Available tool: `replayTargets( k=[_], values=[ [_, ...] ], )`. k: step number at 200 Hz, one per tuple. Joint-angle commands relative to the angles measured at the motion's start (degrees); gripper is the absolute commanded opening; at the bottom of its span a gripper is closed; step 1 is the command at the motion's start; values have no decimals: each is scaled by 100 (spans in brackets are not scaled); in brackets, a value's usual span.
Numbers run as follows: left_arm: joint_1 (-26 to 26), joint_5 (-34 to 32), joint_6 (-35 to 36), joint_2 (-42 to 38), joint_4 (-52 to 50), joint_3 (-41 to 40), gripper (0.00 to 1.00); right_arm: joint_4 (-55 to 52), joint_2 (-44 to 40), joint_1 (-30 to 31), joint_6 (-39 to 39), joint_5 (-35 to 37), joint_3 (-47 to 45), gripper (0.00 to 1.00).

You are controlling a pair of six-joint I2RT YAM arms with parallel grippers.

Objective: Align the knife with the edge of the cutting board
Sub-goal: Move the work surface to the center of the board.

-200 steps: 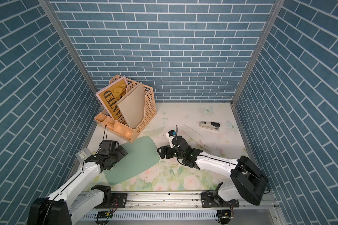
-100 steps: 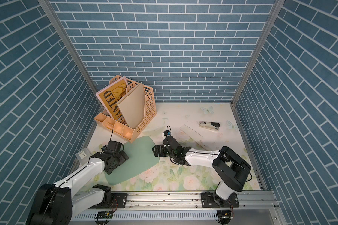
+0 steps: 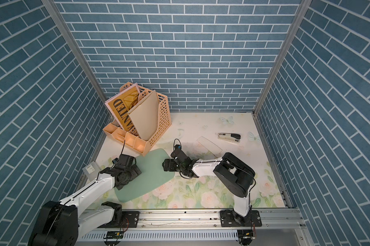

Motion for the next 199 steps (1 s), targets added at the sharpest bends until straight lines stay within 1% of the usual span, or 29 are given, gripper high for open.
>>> replayTargets(
  k=[1,42,74,101,127,144,152,162,186,199],
  values=[
    [-74,1005,-56,97,176,-428,100,-139,331,63,396,-283,92,90],
    [-74,1280,-18,-28,390,-541,100,-51,447,98,504,-528,278,90],
    [-74,1402,-18,94,614,-704,100,46,140,97,492,-767,480,89],
    [-74,1398,-15,180,692,-803,100,522,-189,93,503,-1040,470,89],
    [-74,1446,-15,41,729,-836,100,1088,-99,98,831,-1654,439,88],
    [-74,1487,-16,-61,740,-864,100,1325,-126,97,957,-1733,344,88],
    [-74,1491,-17,-98,740,-867,100,1244,-184,92,882,-1647,338,88],
    [-74,1475,-4,-124,721,-868,100,911,-298,77,633,-1323,352,88],
    [-74,1471,11,-125,677,-852,99,-483,-359,-2,-21,-321,621,88],
    [-74,1481,8,-139,668,-845,100,-1071,-287,-88,-217,-3,715,88]
  ],
)
